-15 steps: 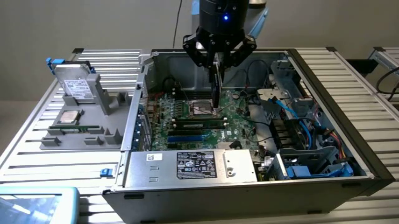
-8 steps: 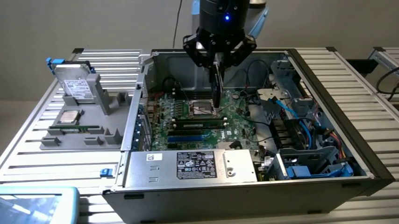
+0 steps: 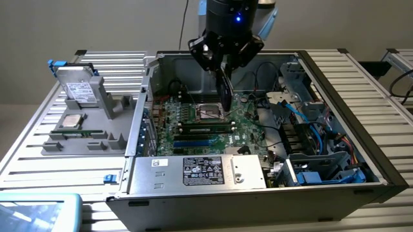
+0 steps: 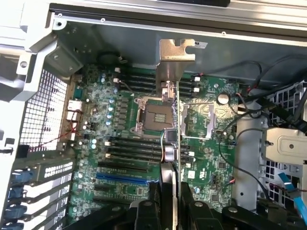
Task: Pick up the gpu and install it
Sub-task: 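Insert the gpu into the slot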
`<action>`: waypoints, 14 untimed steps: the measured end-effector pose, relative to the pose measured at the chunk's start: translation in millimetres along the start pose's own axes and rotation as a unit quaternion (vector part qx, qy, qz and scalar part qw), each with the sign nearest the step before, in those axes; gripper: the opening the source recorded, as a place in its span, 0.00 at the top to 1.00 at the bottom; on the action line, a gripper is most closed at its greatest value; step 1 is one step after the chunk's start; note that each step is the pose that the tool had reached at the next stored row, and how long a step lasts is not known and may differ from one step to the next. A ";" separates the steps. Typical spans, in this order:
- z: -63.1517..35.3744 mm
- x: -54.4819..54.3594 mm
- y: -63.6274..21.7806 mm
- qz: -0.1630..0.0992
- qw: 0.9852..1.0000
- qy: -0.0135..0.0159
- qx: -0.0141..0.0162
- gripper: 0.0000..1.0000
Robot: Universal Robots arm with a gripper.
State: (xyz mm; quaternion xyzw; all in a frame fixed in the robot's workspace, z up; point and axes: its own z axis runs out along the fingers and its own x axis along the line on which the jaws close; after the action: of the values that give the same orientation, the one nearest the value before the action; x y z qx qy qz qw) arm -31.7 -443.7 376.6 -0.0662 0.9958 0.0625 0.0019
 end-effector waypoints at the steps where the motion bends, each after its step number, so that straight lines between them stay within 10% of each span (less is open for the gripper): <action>1: 0.0 0.0 0.0 -0.009 1.000 0.001 0.000 0.72; 8: 0.1 0.0 0.0 -0.072 0.997 0.009 -0.001 0.72; 14: 0.1 0.0 0.0 -0.126 0.992 0.016 -0.002 0.72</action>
State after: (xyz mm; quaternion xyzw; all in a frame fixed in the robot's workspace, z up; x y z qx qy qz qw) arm -31.7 -443.7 376.5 -0.1926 0.9793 0.0623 -0.0061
